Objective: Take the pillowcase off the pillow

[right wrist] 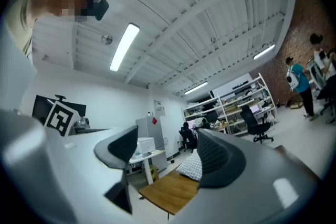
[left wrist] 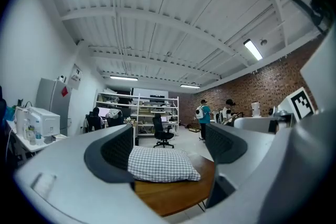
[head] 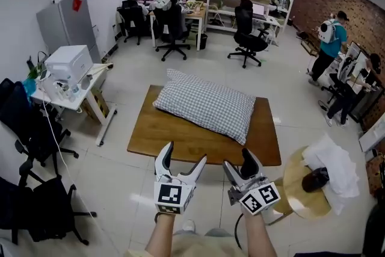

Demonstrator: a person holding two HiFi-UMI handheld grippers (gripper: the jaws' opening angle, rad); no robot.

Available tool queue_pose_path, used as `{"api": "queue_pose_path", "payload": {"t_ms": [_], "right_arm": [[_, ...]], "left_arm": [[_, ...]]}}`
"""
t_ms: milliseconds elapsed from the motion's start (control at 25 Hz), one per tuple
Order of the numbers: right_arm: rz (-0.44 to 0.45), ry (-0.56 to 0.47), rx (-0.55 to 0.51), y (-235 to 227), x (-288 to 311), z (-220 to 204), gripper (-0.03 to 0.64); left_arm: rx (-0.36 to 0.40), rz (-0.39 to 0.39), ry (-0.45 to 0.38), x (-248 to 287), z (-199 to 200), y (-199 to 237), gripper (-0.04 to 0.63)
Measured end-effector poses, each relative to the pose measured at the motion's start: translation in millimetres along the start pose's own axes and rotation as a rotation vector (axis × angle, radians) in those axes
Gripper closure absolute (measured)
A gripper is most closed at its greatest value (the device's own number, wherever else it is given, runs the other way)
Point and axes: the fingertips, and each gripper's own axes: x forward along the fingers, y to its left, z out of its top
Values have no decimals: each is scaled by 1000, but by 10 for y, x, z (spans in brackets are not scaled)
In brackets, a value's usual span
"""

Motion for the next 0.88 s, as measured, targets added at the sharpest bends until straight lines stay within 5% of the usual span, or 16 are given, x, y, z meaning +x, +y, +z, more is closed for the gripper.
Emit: {"api": "queue_pose_path", "payload": {"t_ms": [320, 640, 880], "right_arm": [[-30, 20, 31, -337, 487, -155, 273], [-20, 8, 34, -1205, 845, -362, 273], [-27, -58, 1, -2121, 1028, 86, 273]], "left_arm": [[-82, -34, 45, 390, -280, 350, 161], [-18, -25, 65, 1186, -633, 436, 161], [2, -65, 46, 2133, -509, 100, 161]]}}
